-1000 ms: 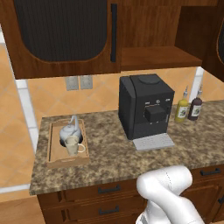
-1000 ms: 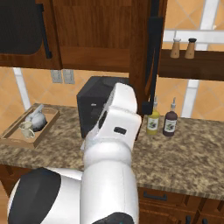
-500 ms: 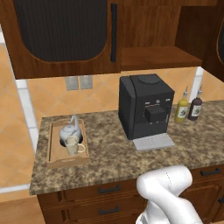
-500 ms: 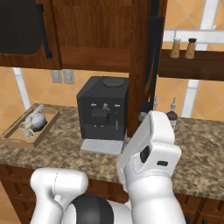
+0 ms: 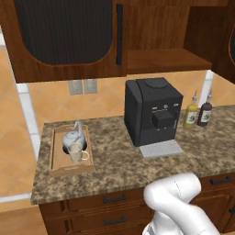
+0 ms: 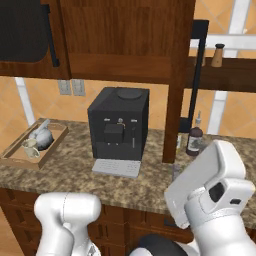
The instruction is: Pick the kettle from the counter and place it on the tray. Then pick the mug from the cabinet and place it on the tray. Then close the cabinet doors.
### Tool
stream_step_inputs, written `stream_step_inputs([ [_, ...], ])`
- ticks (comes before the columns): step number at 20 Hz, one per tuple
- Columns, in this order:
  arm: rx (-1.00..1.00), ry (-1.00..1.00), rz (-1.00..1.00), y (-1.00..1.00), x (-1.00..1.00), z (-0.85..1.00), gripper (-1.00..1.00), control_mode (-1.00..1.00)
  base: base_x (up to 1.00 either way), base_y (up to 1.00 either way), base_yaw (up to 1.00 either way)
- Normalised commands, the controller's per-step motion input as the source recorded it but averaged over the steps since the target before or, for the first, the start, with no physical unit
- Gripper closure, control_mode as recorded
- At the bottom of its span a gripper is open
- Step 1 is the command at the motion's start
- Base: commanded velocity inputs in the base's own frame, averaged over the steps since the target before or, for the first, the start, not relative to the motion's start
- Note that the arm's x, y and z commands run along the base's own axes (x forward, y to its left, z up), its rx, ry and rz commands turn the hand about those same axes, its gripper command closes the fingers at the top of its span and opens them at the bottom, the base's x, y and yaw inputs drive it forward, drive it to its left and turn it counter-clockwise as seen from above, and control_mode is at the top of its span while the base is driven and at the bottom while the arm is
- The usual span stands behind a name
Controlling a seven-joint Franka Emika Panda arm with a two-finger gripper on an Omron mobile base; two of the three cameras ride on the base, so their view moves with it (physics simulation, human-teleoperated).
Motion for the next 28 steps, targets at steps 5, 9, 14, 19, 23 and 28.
stream_step_inputs([
  [5, 0.0, -0.13, 0.2, -0.42, 0.2, -0.18, -1.0, -1.0, 0.0, 0.0, 0.0],
  [9, 0.0, -0.07, 0.21, -0.28, 0.56, -0.37, -1.0, -1.0, 0.0, 0.0, 0.0],
  [14, 0.0, -0.01, 0.15, -0.54, 0.78, -0.43, -1.0, -1.0, 0.0, 0.0, 0.0],
  [19, 0.0, -0.04, 0.15, -0.49, 0.75, -0.12, -1.0, -1.0, 0.0, 0.0, 0.0],
  [23, 0.0, -0.1, 0.17, -0.14, 0.65, 0.01, -1.0, -1.0, 0.0, 0.0, 0.0],
  [28, 0.0, -0.04, 0.12, 0.0, 0.49, 0.17, -1.0, -1.0, 0.0, 0.0, 0.0],
])
